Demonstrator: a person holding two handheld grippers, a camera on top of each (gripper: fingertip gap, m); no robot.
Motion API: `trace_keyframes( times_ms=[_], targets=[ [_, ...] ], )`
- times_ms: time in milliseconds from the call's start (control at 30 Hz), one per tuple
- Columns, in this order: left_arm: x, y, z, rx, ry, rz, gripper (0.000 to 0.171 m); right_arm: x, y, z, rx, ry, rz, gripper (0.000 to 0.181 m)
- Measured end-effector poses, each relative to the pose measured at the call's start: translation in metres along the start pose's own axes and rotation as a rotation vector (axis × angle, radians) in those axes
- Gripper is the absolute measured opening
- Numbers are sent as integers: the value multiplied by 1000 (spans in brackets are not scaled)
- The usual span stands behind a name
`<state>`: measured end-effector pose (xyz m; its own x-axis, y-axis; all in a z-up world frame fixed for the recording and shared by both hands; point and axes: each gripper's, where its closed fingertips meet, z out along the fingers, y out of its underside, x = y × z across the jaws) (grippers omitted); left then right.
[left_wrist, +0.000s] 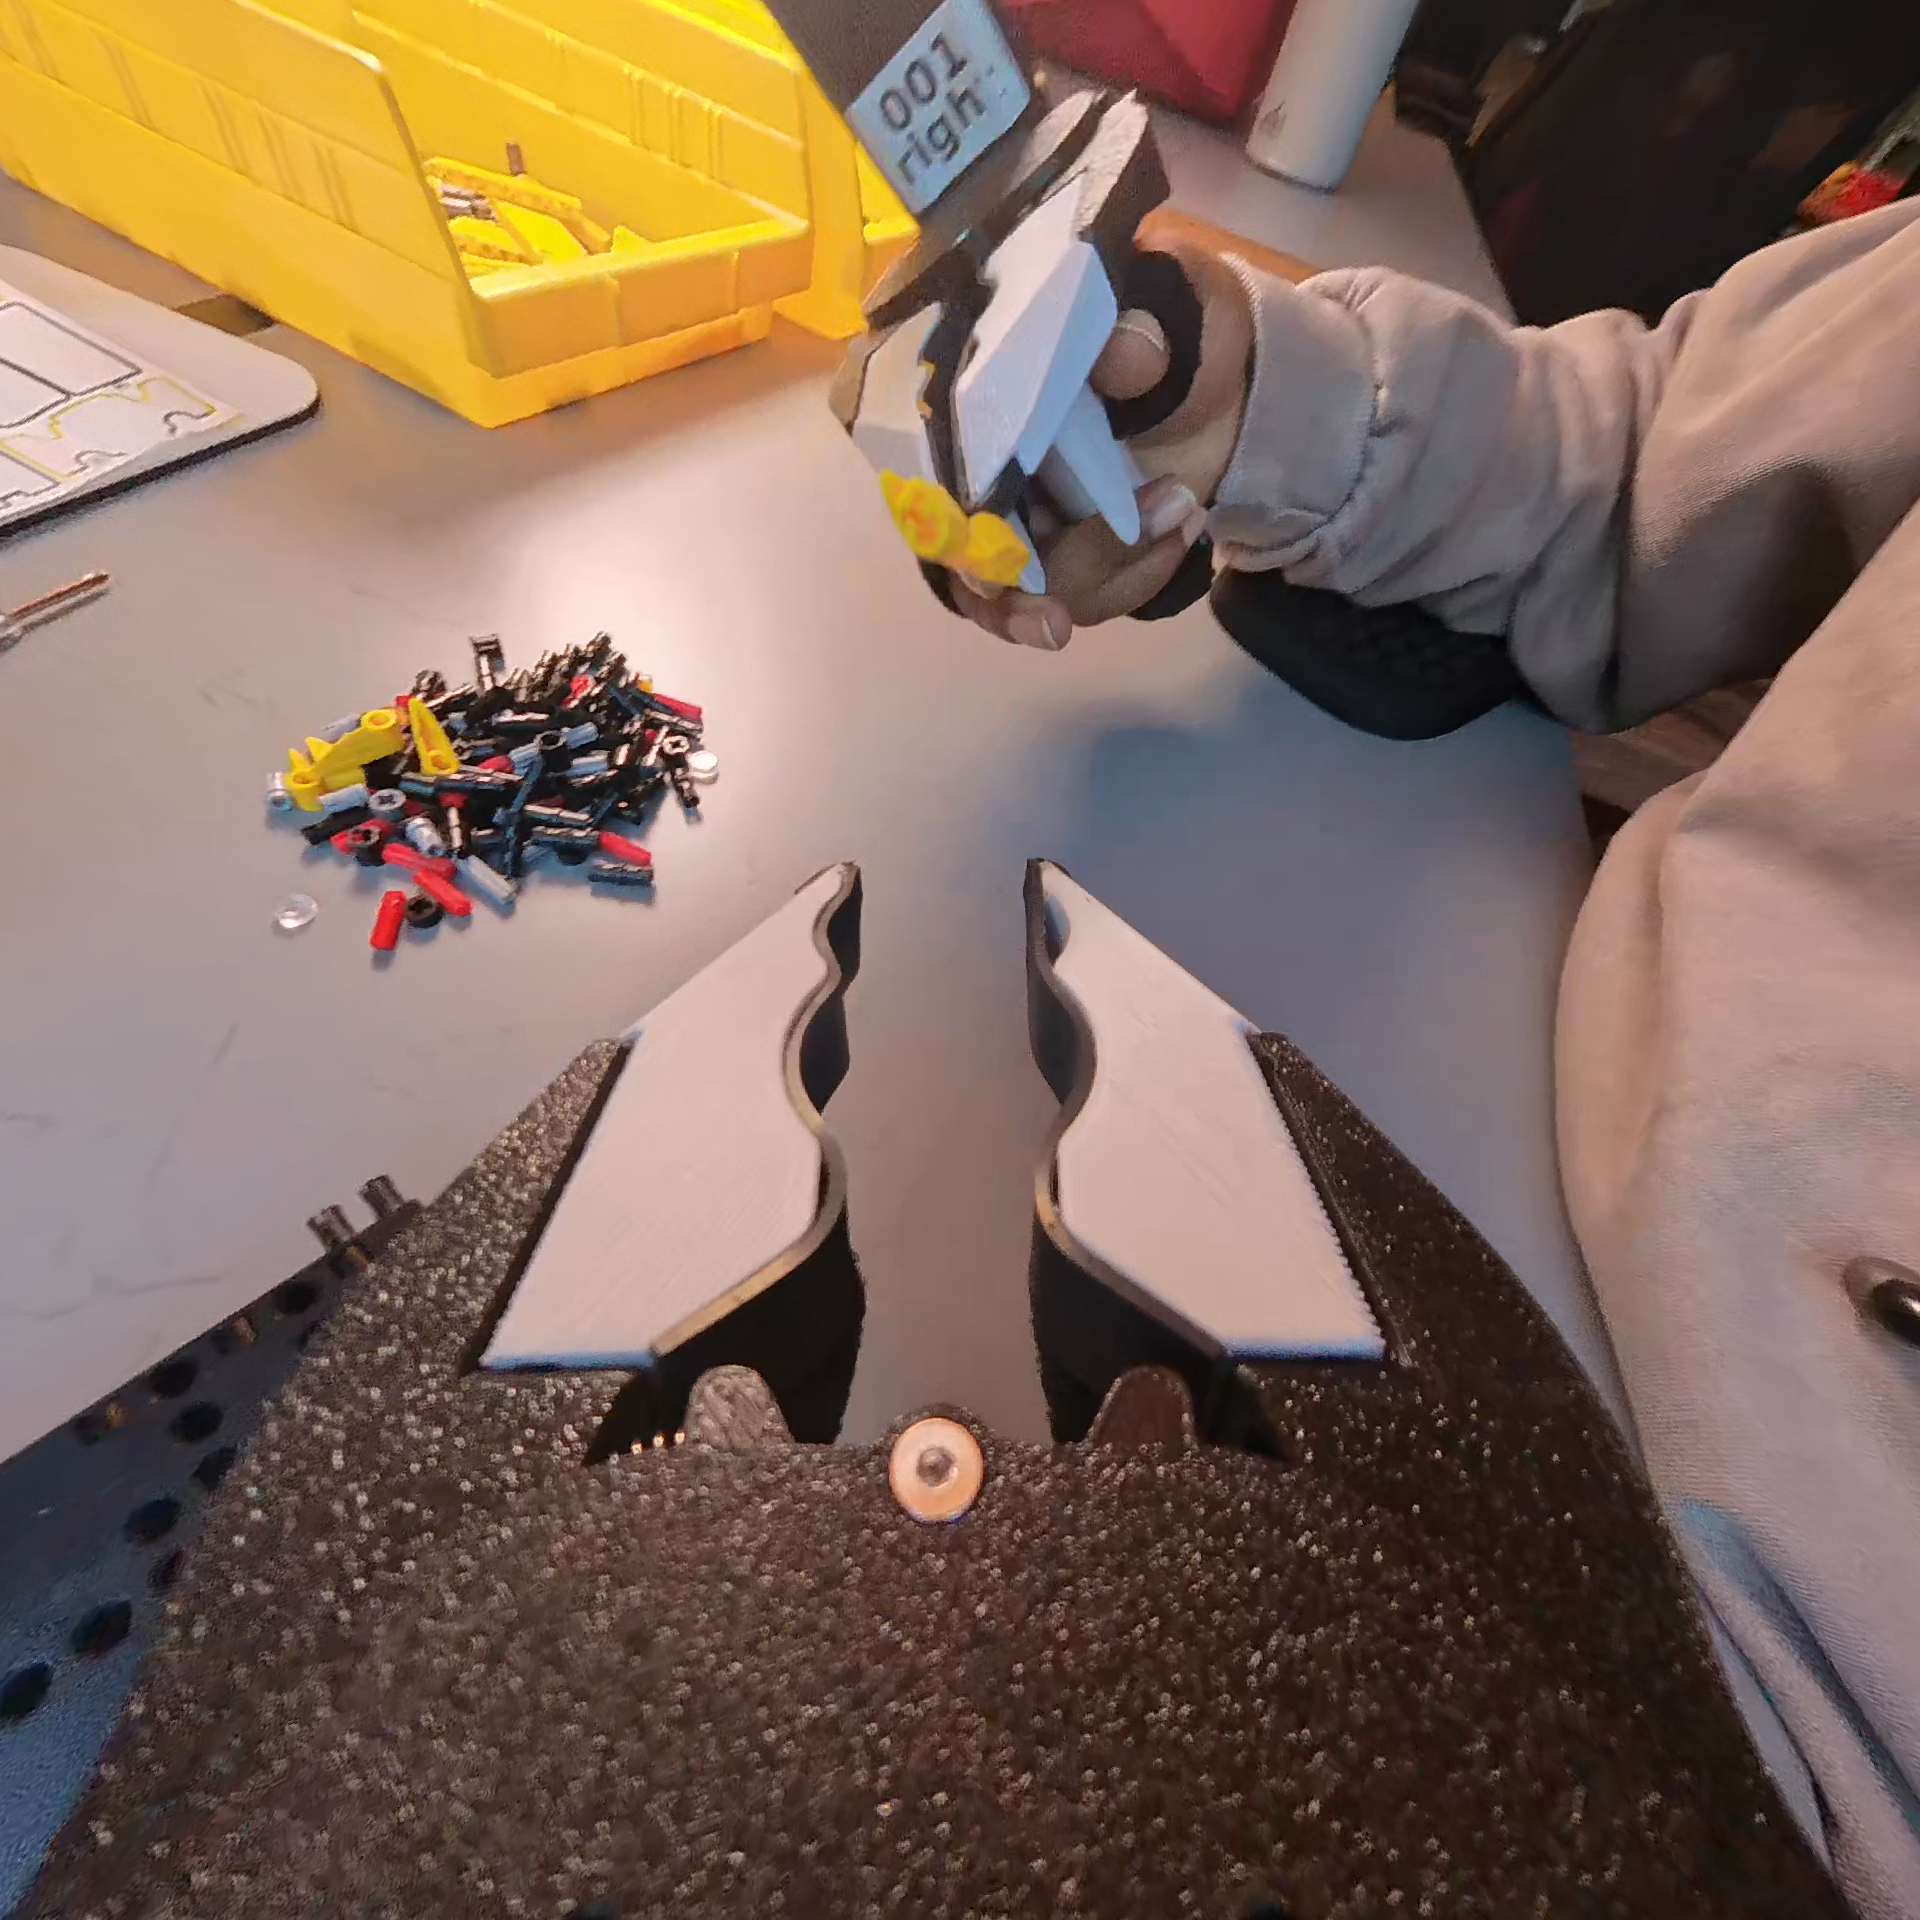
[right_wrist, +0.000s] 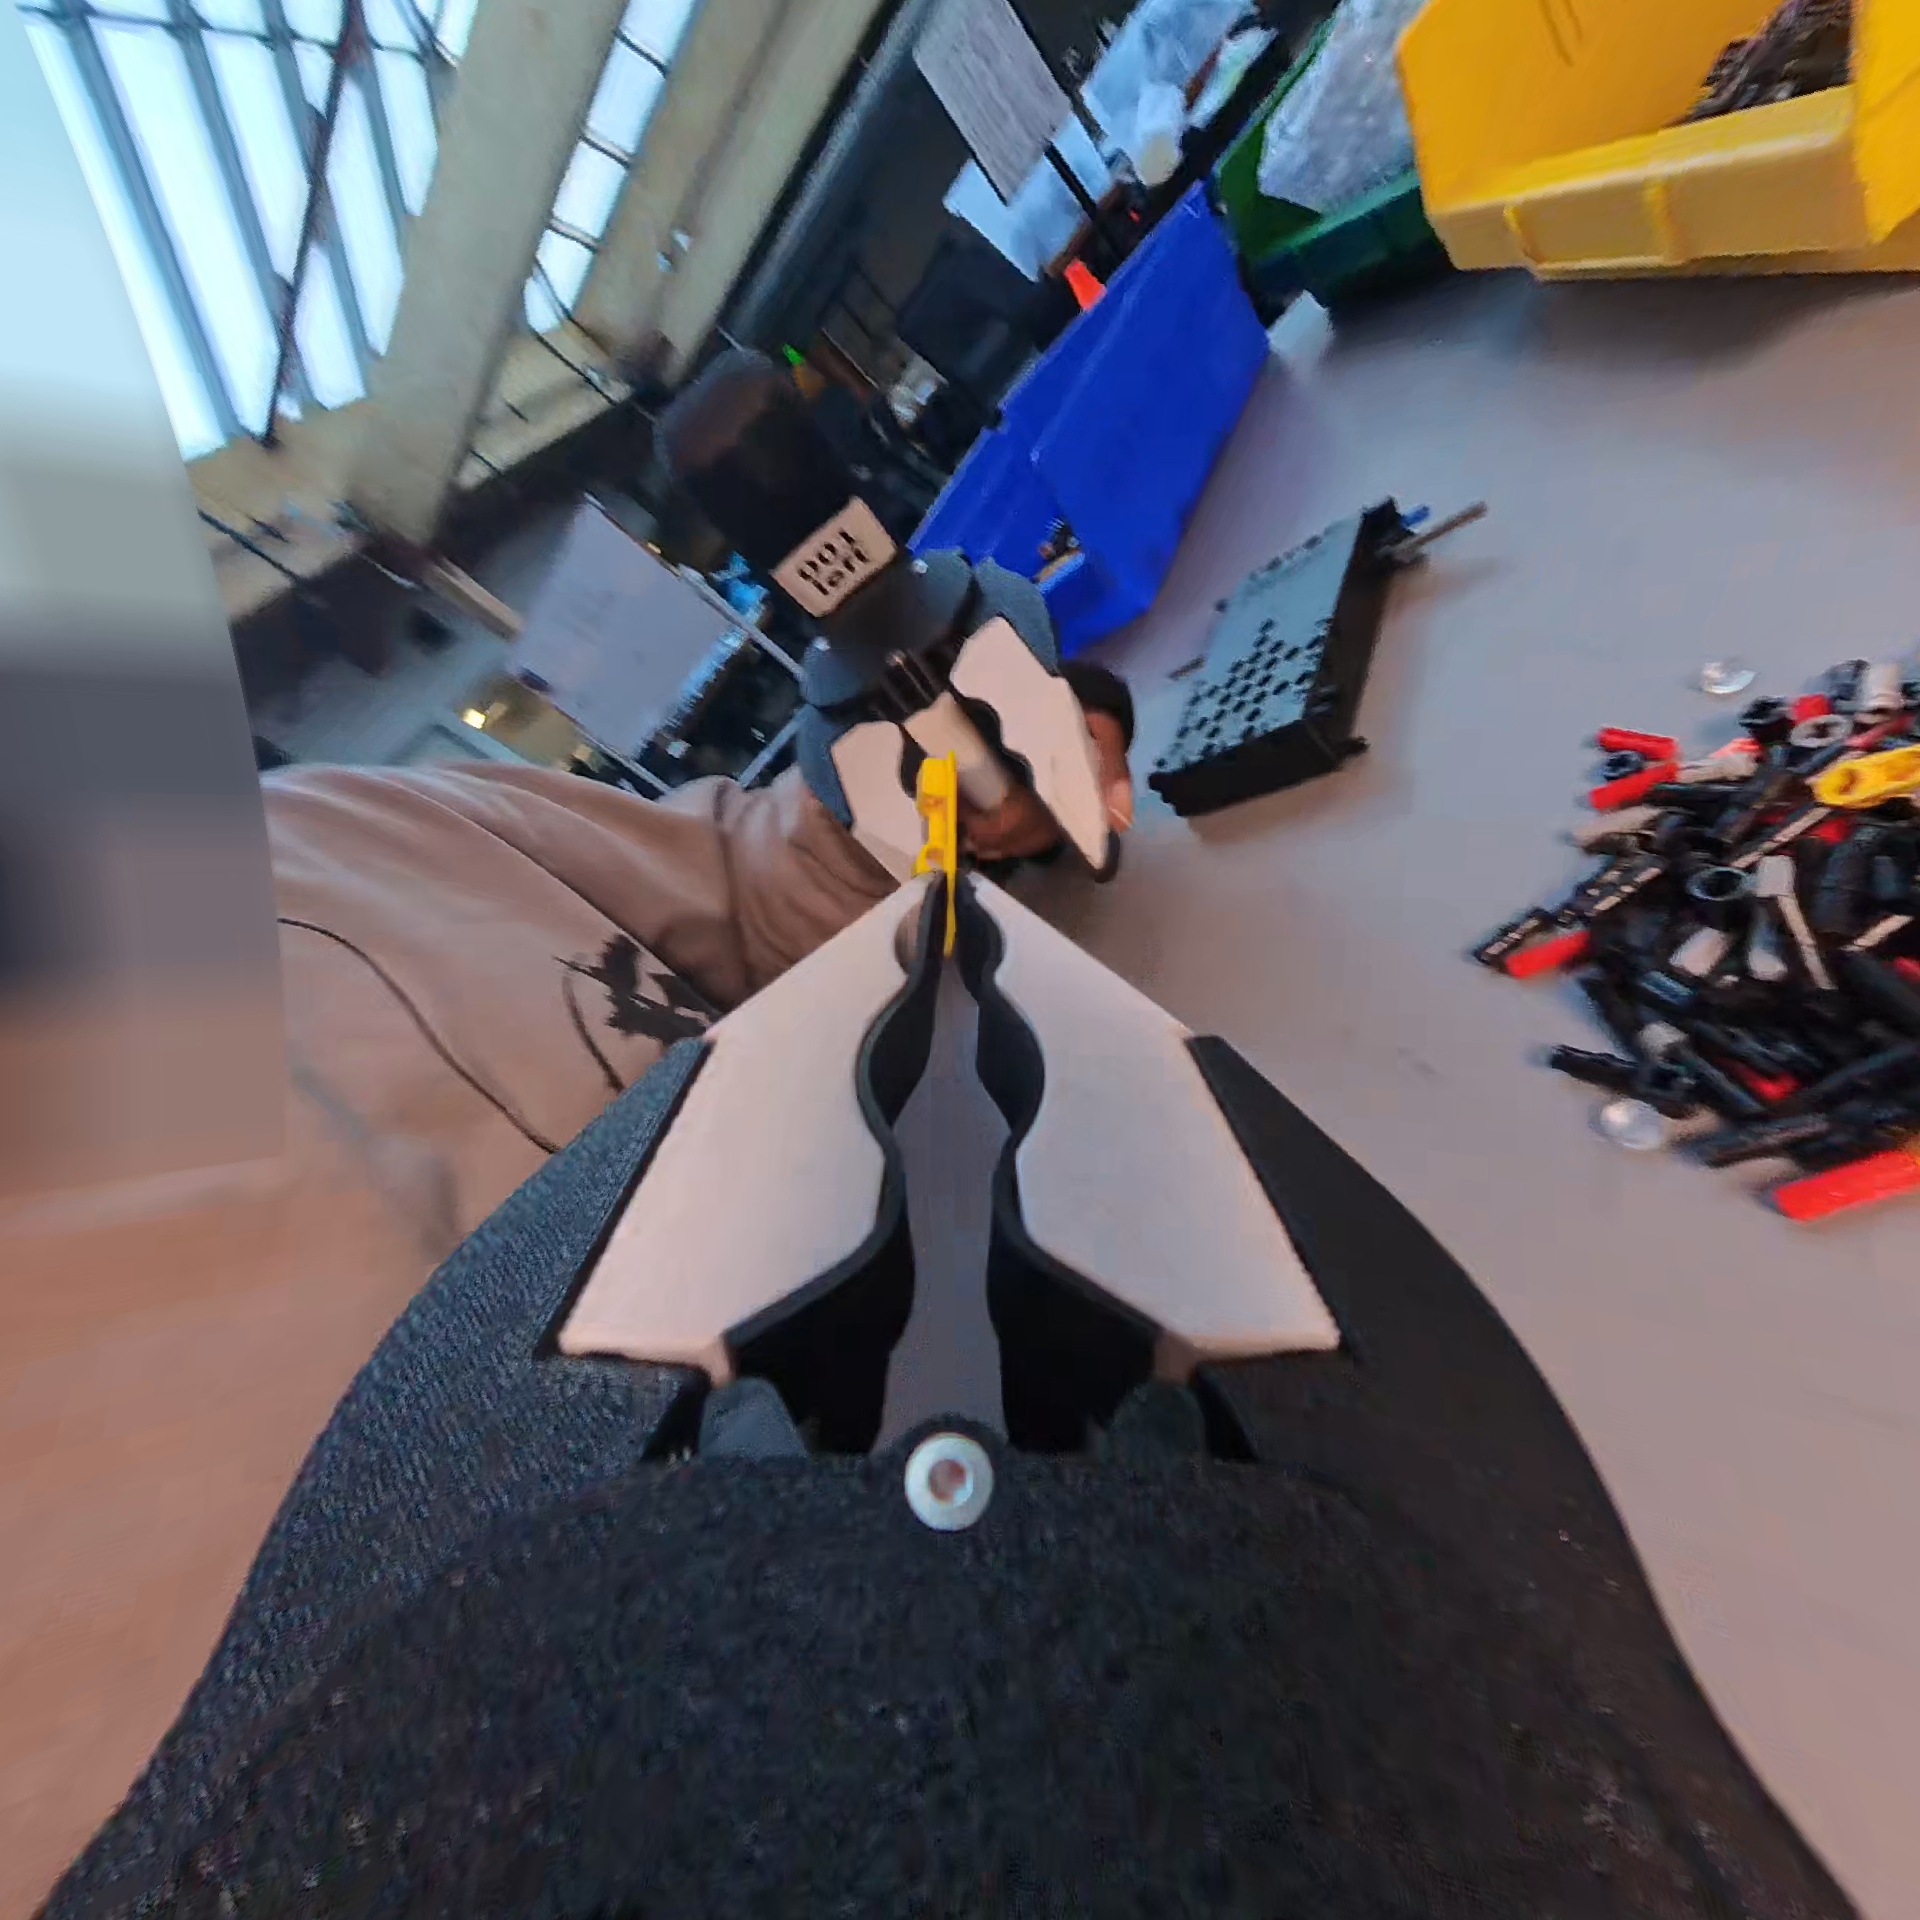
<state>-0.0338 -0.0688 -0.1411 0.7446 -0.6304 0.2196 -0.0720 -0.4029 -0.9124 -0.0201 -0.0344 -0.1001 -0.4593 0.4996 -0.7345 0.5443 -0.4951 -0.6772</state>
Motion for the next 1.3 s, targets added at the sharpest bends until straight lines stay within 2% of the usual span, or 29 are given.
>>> trace_keyframes(
  times_ms=[133,333,500,567,667,800,867,933,1000,1067,1100,1167,1233,1267,1300],
  targets=[
    [11,-13,-4,81,86,-30,30,-21,-9,2,56,-111,59,0],
    [24,-32,-14,198,190,-85,29,-37,-11,10,72,-160,91,0],
    [25,-47,-23,289,233,-156,28,-23,1,18,19,-68,61,0],
    [21,-45,-22,278,227,-187,26,-17,10,24,-31,-1,-7,0],
    [19,-37,-18,234,218,-190,7,-11,19,31,-86,76,-93,1],
    [18,-29,-18,146,152,-88,6,-9,13,30,-56,121,-174,0],
    [10,-34,-27,111,25,40,6,-15,0,25,-2,113,-213,0],
    [-7,-50,-54,99,-172,175,6,-8,-11,13,5,200,-313,14],
    [-36,-71,-107,85,-487,296,6,16,-21,-10,-25,394,-463,21],
    [-66,-82,-183,39,-857,358,6,36,-32,-37,-49,581,-593,26],
    [-78,-78,-222,-16,-1010,345,6,42,-36,-47,-53,635,-626,29],
    [-98,-48,-288,-169,-1232,234,6,49,-40,-61,-47,687,-643,33],
    [-111,-12,-331,-262,-1342,94,6,51,-41,-64,-36,678,-627,34],
    [-116,6,-346,-301,-1381,27,12,51,-40,-63,-33,668,-621,34],
    [-120,19,-361,-330,-1447,-15,33,51,-39,-62,-34,661,-619,35]
  ],
)
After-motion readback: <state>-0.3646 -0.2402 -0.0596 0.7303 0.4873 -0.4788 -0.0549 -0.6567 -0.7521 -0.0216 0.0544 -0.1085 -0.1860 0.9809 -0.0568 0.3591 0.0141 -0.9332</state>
